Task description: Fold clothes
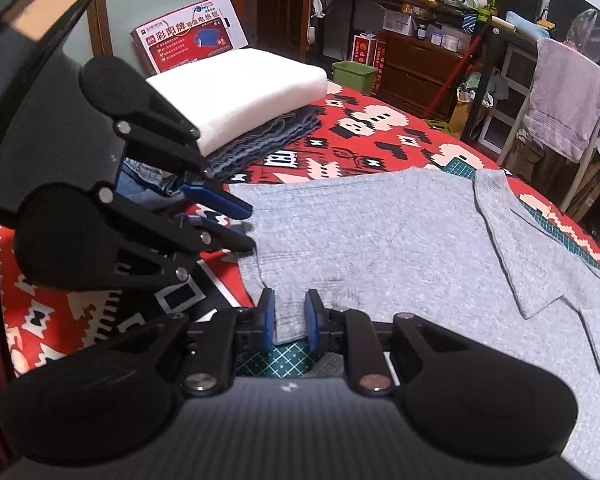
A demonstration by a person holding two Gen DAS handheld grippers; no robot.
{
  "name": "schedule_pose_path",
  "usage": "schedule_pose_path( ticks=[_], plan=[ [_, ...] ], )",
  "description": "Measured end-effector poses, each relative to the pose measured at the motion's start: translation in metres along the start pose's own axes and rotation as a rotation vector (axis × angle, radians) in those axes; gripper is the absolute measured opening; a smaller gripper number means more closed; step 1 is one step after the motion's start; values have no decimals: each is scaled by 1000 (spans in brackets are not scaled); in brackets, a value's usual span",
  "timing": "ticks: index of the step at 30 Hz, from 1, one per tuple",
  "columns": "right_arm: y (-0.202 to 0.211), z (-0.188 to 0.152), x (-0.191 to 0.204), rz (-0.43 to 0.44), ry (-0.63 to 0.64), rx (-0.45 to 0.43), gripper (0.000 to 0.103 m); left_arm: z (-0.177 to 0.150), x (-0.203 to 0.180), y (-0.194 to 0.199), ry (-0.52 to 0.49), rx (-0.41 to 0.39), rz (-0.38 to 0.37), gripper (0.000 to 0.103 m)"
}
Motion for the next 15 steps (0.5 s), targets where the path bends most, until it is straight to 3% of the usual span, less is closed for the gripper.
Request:
schedule_pose_path(
  ticks=[5, 7, 15],
  plan=[
    [-3, 2, 2, -2, 19, 7, 17, 1, -11, 1, -126, -46, 32, 14],
    [-6, 3, 2, 1, 23, 16, 4, 0, -13, 2, -161, -60, 38, 1],
    [4, 7, 13, 38, 30, 5, 2, -6, -4, 19, -189, -103, 38, 1]
  ],
)
Point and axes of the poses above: each gripper's, at about its wrist camera, not at the fingertips, and y roughly against the way its jaws point, x to its left, z to its top, the point moved 2 cm from there along -y, roughly the way its jaws point, and after that the axes turned 11 degrees about z, right-handed, at the moved point
